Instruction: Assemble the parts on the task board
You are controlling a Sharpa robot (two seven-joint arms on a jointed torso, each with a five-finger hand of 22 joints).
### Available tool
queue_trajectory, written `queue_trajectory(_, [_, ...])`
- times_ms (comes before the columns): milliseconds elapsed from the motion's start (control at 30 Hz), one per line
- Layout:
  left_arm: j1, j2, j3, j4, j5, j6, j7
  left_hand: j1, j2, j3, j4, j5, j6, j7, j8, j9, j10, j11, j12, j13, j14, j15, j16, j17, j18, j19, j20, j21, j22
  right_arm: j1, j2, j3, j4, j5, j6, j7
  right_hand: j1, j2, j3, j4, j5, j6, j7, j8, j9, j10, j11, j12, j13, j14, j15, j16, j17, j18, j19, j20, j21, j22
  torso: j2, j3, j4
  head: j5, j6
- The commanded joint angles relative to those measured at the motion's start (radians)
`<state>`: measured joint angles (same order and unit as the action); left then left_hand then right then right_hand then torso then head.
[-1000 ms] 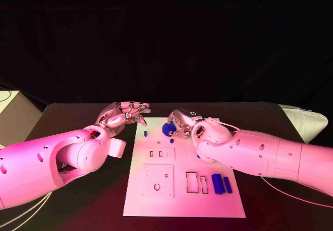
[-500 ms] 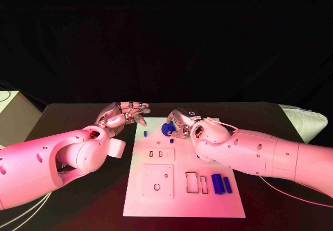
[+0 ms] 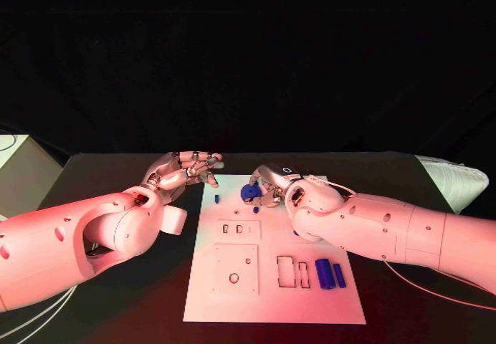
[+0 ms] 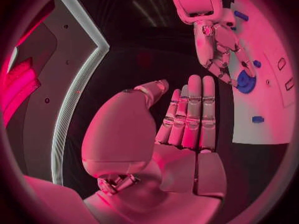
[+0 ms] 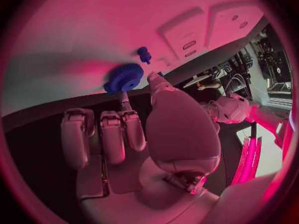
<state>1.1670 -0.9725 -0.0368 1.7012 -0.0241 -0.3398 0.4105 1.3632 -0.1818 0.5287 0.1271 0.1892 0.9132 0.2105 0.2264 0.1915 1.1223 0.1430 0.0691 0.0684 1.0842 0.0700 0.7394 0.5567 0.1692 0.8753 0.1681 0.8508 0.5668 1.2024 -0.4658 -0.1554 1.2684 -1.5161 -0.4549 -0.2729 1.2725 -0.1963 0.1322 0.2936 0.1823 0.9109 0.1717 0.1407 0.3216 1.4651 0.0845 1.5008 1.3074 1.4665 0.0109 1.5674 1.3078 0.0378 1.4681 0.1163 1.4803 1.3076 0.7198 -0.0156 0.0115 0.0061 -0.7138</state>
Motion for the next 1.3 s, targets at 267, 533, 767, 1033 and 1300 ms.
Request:
queue_trajectory(267, [0.001,0.001,0.000,0.000,0.000,0.022,0.003,0.001,0.006,0.006,0.000,0.004,-0.005,0.005,-0.002,0.001,-0.006,0.003,-0.003,0.001,-0.006,0.001,0.006,-0.001,0.012,-0.010,0.001,0.004,0.002,0.000,-0.010,0.000,-0.001,0.037,0.068,0.006,-0.035,0.033,-0.012,0.001,0.022,0.009,-0.003,-0.001,-0.003,0.036,0.002,-0.001,0.190,0.104,0.005,0.003,0.263,-0.009,0.037,0.005,-0.001,0.171,0.000,0.0011,0.0003,0.000,0.000])
queue_trajectory(533, [0.001,0.000,0.000,0.000,0.000,0.022,0.004,0.001,0.006,0.006,0.000,0.004,-0.005,0.005,-0.002,0.001,-0.006,0.003,-0.003,0.001,-0.006,0.001,0.006,-0.001,0.012,-0.010,0.001,0.004,0.002,-0.001,-0.034,0.000,0.022,0.056,0.079,-0.003,-0.074,0.054,-0.008,0.000,0.042,0.013,-0.005,0.000,-0.006,0.040,0.001,0.003,0.195,0.104,0.003,0.003,0.263,-0.010,0.039,0.004,0.002,0.175,0.001,0.0019,-0.0008,0.001,-0.002])
queue_trajectory(767, [0.001,-0.001,0.000,0.000,0.000,0.022,0.003,0.000,0.006,0.006,0.000,0.003,-0.006,0.005,-0.002,0.001,-0.006,0.003,-0.003,0.001,-0.007,0.001,0.006,-0.001,0.012,-0.011,0.001,0.006,0.003,-0.002,-0.071,0.000,0.067,0.059,0.015,0.000,-0.088,0.064,0.005,-0.002,0.085,0.018,-0.008,0.002,-0.009,0.046,-0.001,0.008,0.201,0.104,0.001,0.003,0.263,-0.012,0.045,0.002,0.008,0.182,0.000,0.0021,0.0004,0.000,-0.002])
queue_trajectory(1033, [0.001,-0.003,0.000,-0.003,-0.001,0.021,0.004,0.000,0.006,0.006,0.000,0.003,-0.006,0.005,-0.002,0.001,-0.006,0.003,-0.003,0.001,-0.007,0.001,0.006,-0.001,0.012,-0.011,0.001,0.006,0.003,0.001,-0.153,0.003,0.151,0.063,-0.108,0.029,-0.075,0.060,0.018,-0.006,0.107,0.025,-0.010,0.006,-0.010,0.050,-0.003,0.012,0.205,0.104,0.000,0.003,0.263,-0.014,0.050,0.000,0.014,0.189,-0.004,0.0020,-0.0040,0.001,0.002])
queue_trajectory(1300, [0.001,-0.002,0.000,-0.006,-0.001,0.022,0.004,0.000,0.006,0.006,0.000,0.003,-0.006,0.005,-0.002,0.001,-0.006,0.003,-0.003,0.001,-0.007,0.001,0.006,-0.001,0.012,-0.011,0.001,0.006,0.003,0.030,-0.294,0.008,0.242,0.185,-0.153,0.119,-0.009,0.036,0.054,-0.015,0.099,0.030,-0.011,0.008,-0.015,0.048,-0.006,0.009,0.203,0.104,-0.003,0.003,0.263,-0.014,0.048,-0.003,0.011,0.188,-0.009,0.0064,-0.0154,-0.002,0.010])
